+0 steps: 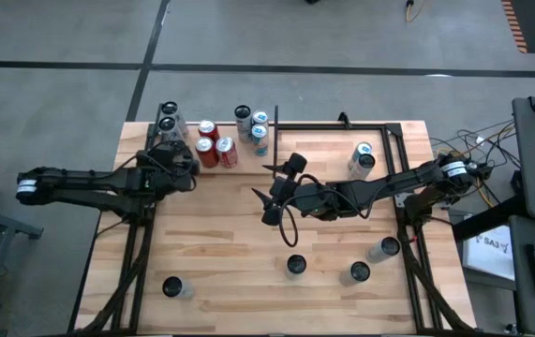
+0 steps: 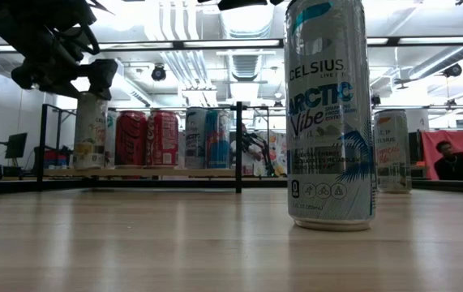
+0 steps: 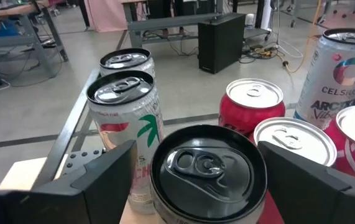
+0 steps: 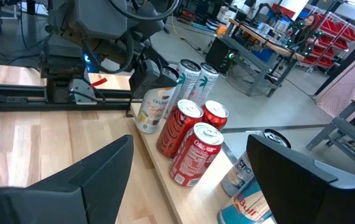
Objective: Place canned beverage on shelf
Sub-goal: Put the middle left white and yellow soda can on the shelf
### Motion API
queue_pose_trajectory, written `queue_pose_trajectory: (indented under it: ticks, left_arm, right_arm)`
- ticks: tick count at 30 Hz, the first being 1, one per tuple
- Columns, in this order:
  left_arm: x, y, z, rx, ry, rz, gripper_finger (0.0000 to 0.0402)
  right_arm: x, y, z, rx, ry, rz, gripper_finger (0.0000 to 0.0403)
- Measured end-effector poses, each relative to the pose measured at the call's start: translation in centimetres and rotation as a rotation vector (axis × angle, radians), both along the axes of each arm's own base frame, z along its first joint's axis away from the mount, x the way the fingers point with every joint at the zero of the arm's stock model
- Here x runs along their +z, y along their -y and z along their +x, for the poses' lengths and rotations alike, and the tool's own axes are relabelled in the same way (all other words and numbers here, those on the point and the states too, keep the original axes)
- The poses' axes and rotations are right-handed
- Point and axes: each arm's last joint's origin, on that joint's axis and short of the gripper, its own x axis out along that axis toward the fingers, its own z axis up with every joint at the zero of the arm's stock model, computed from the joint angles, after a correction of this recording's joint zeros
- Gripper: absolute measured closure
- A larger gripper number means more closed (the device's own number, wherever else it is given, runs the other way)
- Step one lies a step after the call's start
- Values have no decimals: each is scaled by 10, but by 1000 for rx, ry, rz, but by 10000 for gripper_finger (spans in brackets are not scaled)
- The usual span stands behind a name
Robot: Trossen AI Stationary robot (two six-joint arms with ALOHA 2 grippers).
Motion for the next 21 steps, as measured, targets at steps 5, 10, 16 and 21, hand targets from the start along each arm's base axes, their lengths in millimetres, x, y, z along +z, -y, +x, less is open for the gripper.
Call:
queue_pose_trajectory:
  ticks: [5, 10, 16, 21]
  left_arm:
    - [1, 0, 0, 24, 4, 31, 88]
    - [2, -1, -1, 51, 1, 63, 88]
    - [1, -1, -1, 52, -2, 64, 88]
    - [2, -1, -1, 64, -1, 80, 88]
  right_arm:
    - [0, 0, 0, 0, 0, 0, 99]
    - [0, 0, 0, 0, 0, 0, 99]
    - [0, 0, 0, 0, 0, 0, 99]
    - [0, 0, 0, 0, 0, 0, 99]
